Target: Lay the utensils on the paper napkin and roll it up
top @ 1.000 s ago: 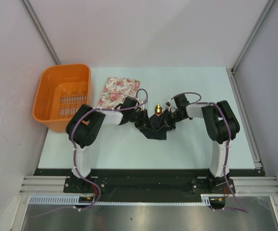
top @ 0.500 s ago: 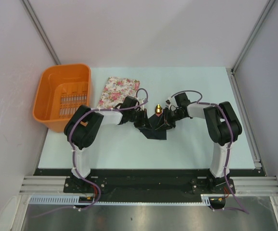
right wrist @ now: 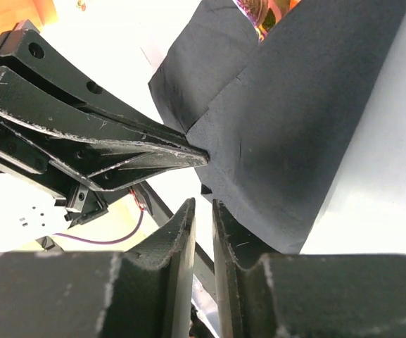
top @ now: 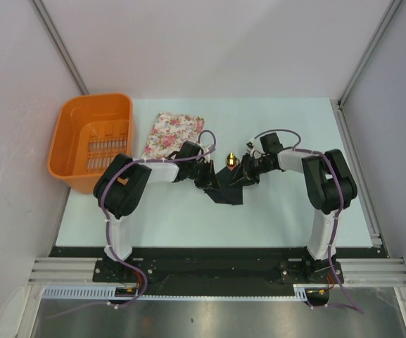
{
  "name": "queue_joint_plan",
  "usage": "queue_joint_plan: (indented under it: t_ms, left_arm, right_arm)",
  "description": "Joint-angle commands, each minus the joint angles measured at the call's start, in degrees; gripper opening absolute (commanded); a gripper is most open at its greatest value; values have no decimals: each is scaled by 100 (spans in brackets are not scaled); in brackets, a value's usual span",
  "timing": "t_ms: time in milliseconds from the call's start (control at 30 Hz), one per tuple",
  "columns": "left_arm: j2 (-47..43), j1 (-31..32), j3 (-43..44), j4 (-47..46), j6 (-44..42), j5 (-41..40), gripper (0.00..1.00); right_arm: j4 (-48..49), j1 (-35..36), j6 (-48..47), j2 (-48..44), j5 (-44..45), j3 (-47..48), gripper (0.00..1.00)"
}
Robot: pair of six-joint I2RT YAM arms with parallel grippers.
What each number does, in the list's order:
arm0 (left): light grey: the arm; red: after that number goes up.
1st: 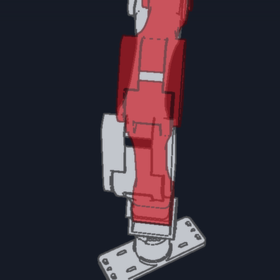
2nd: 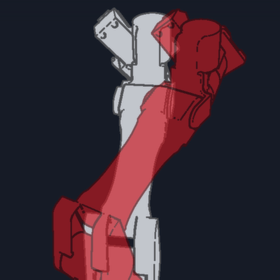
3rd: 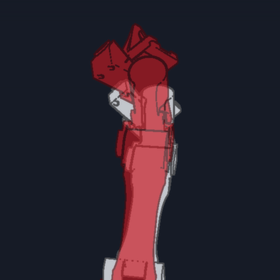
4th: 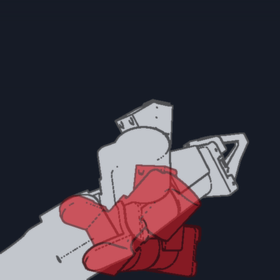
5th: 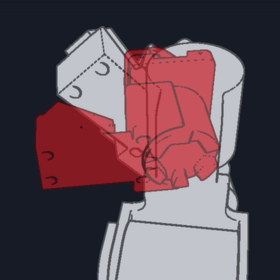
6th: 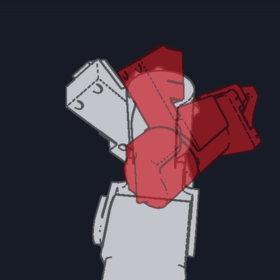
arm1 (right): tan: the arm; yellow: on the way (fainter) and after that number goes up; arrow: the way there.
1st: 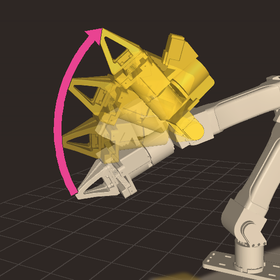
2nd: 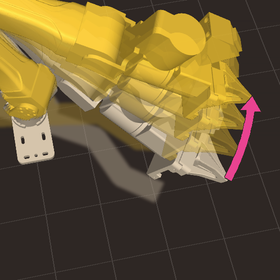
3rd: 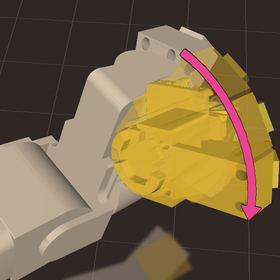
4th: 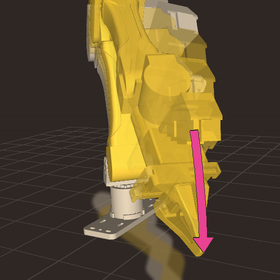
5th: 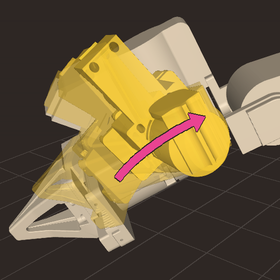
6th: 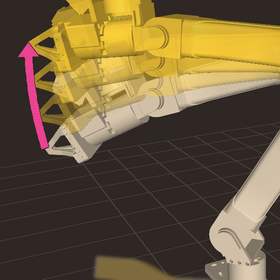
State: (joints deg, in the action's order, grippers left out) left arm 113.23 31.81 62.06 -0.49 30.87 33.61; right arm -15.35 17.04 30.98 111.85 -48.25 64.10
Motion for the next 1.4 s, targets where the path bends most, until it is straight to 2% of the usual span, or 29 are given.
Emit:
queue_joint_plan:
  t_ms: [0, 233, 333, 467, 567, 733, 1067, 1367]
  left_arm:
    - [-38, -35, 210, 163, -187, -73, 0]
    - [-64, -96, 183, 181, -292, -30, 3]
    - [-248, -105, 78, 76, -389, 102, 10]
    - [-643, -114, -141, -153, -529, 225, 27]
    - [-916, -88, -300, -276, -600, 304, 35]
    - [-1005, 97, -388, -451, -539, 489, 33]
    - [-293, 238, -142, -654, -143, 428, 19]
    - [120, 167, -54, -31, -310, 120, 5]
  right_arm:
    - [217, 37, -66, 196, 79, -2, 19]
    - [419, 36, -40, 433, 140, -55, 17]
    - [446, 28, -57, 478, 149, -73, 16]
    - [463, 28, -48, 539, 167, -90, 16]
    - [489, 19, -31, 566, 167, -99, 16]
    - [481, 19, -31, 531, 184, -134, 16]
    - [454, 19, 22, 478, 272, -204, 10]
    - [358, 45, 22, 83, 527, 111, 10]
